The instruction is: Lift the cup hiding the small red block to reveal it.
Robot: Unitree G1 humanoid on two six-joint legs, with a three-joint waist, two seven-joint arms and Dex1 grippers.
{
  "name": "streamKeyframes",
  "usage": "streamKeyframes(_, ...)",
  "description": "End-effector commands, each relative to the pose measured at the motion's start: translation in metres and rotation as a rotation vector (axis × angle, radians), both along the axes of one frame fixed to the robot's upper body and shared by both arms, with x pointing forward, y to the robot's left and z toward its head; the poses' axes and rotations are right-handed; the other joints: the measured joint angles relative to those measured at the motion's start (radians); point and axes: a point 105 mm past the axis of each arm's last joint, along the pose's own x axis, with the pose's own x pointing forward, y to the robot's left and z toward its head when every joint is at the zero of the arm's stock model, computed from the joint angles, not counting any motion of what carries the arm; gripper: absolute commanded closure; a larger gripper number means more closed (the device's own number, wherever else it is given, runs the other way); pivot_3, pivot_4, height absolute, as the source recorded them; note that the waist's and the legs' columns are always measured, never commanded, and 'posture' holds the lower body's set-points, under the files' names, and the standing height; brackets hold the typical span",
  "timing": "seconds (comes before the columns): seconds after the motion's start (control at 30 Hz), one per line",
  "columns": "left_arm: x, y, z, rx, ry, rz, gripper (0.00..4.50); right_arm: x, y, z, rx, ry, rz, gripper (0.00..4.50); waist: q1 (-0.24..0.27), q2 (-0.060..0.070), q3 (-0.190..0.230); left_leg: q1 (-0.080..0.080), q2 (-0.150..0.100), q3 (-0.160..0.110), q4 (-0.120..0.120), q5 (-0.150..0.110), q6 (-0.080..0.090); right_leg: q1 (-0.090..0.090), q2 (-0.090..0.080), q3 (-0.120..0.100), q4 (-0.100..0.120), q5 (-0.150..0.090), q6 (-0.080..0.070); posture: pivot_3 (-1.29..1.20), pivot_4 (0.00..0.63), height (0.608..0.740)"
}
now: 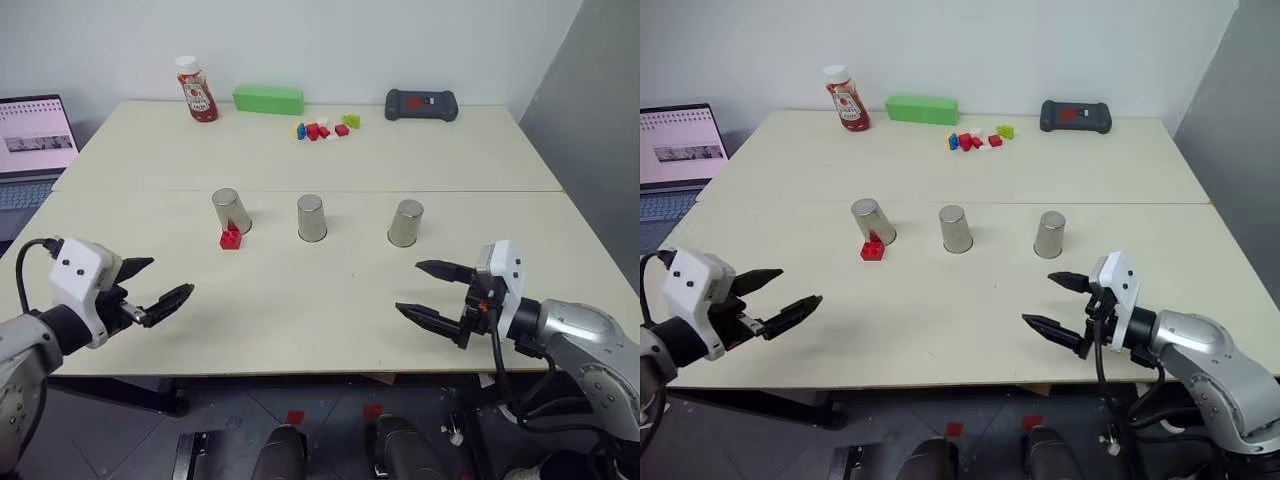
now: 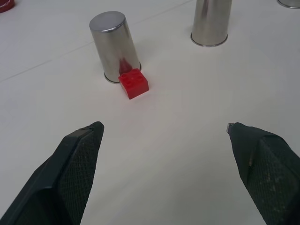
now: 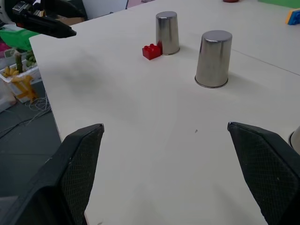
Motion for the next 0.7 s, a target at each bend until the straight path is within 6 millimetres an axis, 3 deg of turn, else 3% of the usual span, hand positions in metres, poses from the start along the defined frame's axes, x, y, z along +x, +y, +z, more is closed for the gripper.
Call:
streamKeyframes(0.03, 0.0004, -0.0065, 0.0119, -0.012, -0.045, -0.024, 0.02, -0.0056, 0.004, 0.0104, 0.011, -0.045, 0.027, 0.0, 0.0, 0.0, 0.0, 0.0, 0.0, 0.0, 0.0, 0.0, 0.0, 0.0, 0.0, 0.0, 0.0, 0.0, 0.0, 0.0, 0.15, 0.74)
streamKeyframes(0.7, -0.0033, -0.0073, 0.0138, 0.036, -0.042, 0.044, 0.02, 0.002, 0.0036, 0.0127, 0.003, -0.061, 0.036, 0.0, 0.0, 0.0, 0.0, 0.0, 0.0, 0.0, -0.001, 0.0, 0.0, 0.0, 0.0, 0.0, 0.0, 0.001, 0.001, 0.0, 0.15, 0.74)
